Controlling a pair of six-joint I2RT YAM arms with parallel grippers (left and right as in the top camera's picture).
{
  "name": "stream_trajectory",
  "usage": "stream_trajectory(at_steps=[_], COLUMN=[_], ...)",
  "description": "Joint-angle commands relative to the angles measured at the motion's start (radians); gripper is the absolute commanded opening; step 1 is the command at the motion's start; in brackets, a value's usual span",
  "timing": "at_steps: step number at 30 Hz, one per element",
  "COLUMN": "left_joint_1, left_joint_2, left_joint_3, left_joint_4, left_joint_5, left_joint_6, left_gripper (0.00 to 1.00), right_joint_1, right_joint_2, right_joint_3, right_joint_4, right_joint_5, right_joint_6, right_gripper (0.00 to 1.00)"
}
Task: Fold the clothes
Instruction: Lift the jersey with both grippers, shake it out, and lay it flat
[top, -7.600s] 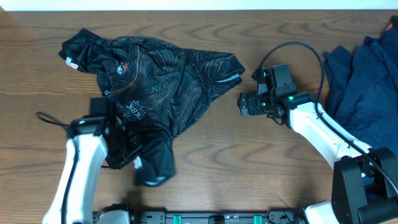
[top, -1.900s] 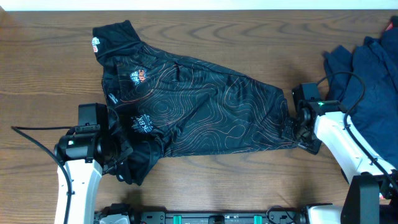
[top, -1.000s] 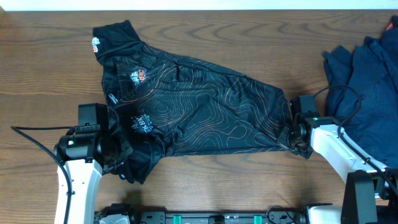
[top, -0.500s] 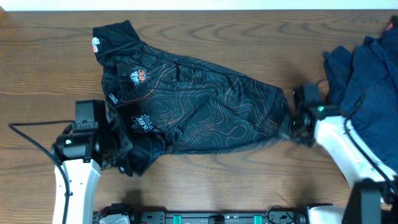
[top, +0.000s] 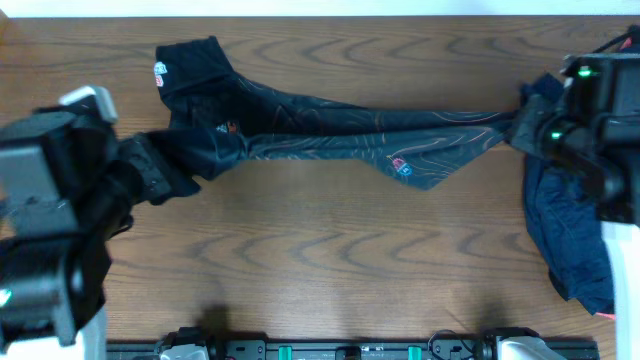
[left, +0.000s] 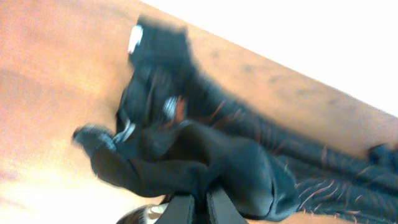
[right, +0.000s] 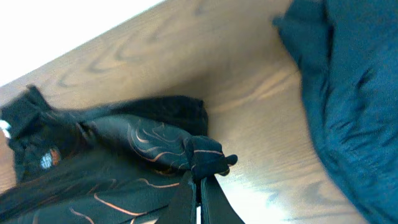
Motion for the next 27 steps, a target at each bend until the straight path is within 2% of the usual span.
stream_trajectory(at_steps=[1, 8, 14, 22, 27], left_joint_1=[0.005, 0.005, 0.005, -0.01, -0.05], left_joint_2=[-0.007, -0.009, 0.028, 0.249, 0.462], left_joint_3=[0.13, 0.306, 0.314, 0.314, 0.314], left_joint_4=[-0.002, -0.017, -0.01, -0.012, 0.091], left_joint_5=[0.069, 0.049, 0.049, 0.053, 0.053], left_joint_6=[0.021, 0.025, 0.025, 0.03, 0.137], left_gripper=[0.06, 0.06, 0.06, 0.06, 0.06], right_joint_1=[-0.013, -0.013, -0.013, -0.013, -0.013], right_joint_2=[-0.029, -0.087, -0.069, 0.189, 0.425], right_joint_3=[0.139, 0.361, 0.394, 0.394, 0.394], right_joint_4=[-0.042, -0.064, -0.076, -0.115, -0.005], right_joint_5=[0.087, 0.211, 0.235, 0.229, 0.182], right_joint_6=[-0.056, -0.098, -0.156, -0.175, -0.219], right_gripper=[0.01, 0.01, 0.01, 0.01, 0.01])
